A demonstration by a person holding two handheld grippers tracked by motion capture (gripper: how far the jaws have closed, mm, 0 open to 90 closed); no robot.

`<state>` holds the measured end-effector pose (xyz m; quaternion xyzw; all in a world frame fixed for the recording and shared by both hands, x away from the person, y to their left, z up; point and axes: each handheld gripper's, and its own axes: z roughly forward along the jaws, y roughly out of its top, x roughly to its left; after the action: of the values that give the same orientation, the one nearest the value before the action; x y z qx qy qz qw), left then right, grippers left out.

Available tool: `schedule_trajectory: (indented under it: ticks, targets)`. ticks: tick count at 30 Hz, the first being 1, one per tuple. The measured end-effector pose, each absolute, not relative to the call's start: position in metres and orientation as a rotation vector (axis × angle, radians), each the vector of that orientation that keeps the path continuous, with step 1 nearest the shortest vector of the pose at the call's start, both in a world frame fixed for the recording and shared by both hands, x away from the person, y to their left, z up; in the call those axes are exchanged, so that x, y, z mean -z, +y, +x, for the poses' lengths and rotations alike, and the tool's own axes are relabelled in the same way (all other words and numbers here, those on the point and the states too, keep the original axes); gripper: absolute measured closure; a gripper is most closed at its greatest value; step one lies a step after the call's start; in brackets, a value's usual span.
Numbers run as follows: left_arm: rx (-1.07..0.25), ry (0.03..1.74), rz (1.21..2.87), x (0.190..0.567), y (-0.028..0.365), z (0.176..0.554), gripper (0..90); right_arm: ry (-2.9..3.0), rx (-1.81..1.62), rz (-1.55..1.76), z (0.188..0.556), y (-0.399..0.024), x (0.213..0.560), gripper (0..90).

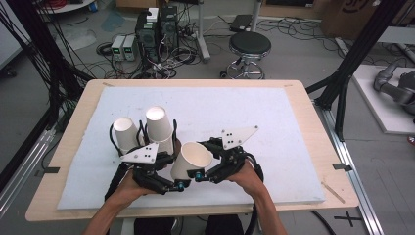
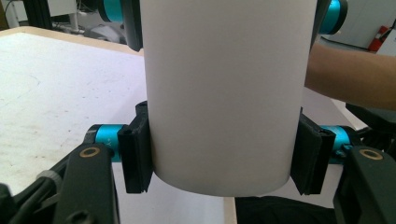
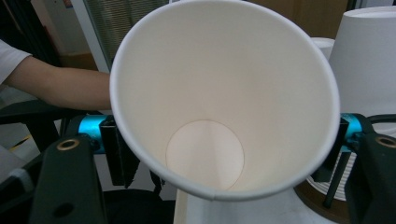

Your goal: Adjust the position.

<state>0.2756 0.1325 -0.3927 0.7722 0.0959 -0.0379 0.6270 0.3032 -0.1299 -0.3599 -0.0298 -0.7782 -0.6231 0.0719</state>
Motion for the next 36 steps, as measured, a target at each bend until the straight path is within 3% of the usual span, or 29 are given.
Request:
schedule_trajectory:
  ticks: [3,5,6,9,21,36]
  targets:
    - [0.061,0.218,1.781,0.393,0.132,0.275,32.1,-2.35,1.871,-0.082,0.303,-0.129,0.36,28.2]
    - [0.046,0.252,1.808,0.393,0.13,0.275,10.5,-2.356,1.872,-0.092,0.302,-0.13,0.36,28.2]
    - [0.036,0.267,1.819,0.394,0.13,0.275,6.5,-2.354,1.869,-0.094,0.302,-0.13,0.36,28.3]
    - [0.032,0.285,1.832,0.396,0.13,0.275,3.8,-2.362,1.873,-0.1,0.303,-0.131,0.36,28.3]
    - [0.002,0.298,1.838,0.394,0.14,0.274,3.8,-2.379,1.872,-0.11,0.304,-0.136,0.359,28.3]
    - [-0.118,0.429,1.848,0.408,0.19,0.27,3.8,-2.447,1.902,-0.207,0.305,-0.163,0.356,28.3]
